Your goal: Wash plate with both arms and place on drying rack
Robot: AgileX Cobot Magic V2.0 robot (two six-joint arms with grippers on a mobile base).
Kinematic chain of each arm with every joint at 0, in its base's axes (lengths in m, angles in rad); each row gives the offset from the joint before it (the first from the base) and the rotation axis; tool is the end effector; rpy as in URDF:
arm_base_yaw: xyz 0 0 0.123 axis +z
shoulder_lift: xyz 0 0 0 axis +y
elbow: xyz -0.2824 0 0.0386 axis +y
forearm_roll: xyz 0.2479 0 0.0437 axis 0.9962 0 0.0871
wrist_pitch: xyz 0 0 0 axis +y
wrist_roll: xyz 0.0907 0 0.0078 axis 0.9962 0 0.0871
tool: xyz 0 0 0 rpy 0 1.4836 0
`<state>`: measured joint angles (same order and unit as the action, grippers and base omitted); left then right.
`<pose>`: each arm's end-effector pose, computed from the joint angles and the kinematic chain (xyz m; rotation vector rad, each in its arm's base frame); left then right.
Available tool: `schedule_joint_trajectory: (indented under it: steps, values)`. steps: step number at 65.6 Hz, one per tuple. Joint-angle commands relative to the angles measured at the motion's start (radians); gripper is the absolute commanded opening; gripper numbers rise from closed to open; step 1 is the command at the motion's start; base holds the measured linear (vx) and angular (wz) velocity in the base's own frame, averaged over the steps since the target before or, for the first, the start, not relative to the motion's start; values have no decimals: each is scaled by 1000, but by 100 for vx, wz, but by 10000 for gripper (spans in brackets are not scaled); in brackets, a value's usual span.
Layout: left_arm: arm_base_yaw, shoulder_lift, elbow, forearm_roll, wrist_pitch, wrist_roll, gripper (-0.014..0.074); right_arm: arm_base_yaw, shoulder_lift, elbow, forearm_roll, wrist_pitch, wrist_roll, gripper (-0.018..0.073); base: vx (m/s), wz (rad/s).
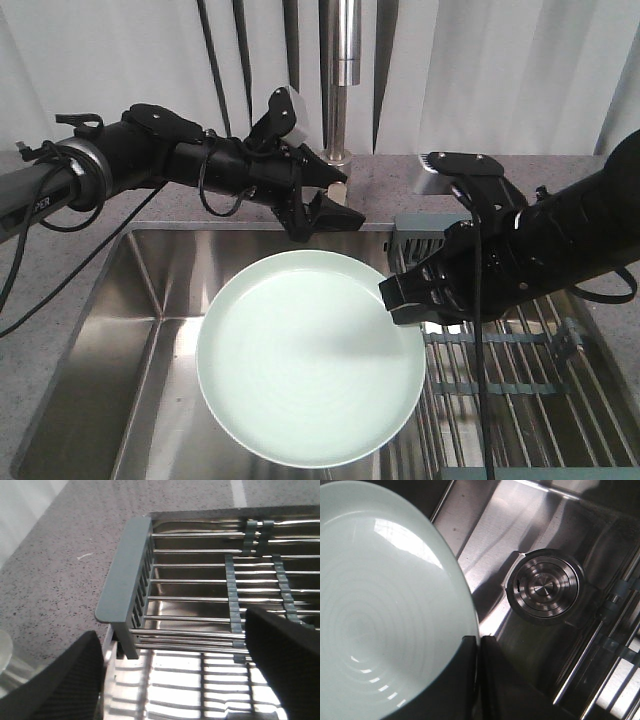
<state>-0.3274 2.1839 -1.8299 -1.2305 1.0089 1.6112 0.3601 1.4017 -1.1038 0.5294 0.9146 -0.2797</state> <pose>0.4327 -0.2237 0.2492 1.3444 1.6315 -0.8835 0.2506 0.1333 0.3043 -0.5349 2.5896 0.6858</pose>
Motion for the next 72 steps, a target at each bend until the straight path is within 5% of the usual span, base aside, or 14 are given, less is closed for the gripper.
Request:
schedule_joint_trajectory:
  steps: [1,15,26,41,58,65,72]
  values:
    - [-9,-72,-31,-40,105,-18,521,-2,-34,-26,32,-30,-7,-1,0,0]
    - [-8,-78,-31,-22,106,-59,519,-2,-34,-26,32,-30,-7,-1,0,0]
    - [-8,-132,-31,114,65,-168,519,-2,-34,-26,32,-30,-7,-1,0,0]
    - [-8,-249,-31,444,-109,-625,519,-2,-34,-26,32,-31,-7,-1,0,0]
    - [0,-358,-31,840,-98,-1122,519,-2,-34,-26,32,-31,-7,-1,0,0]
    - [7,-387,-28,971,-41,-1275,519,-2,-34,-26,32,-31,-7,-1,0,0]
    - [28,-409,-21,1006,13,-1359,519,-2,-34,-26,32,-31,-7,-1,0,0]
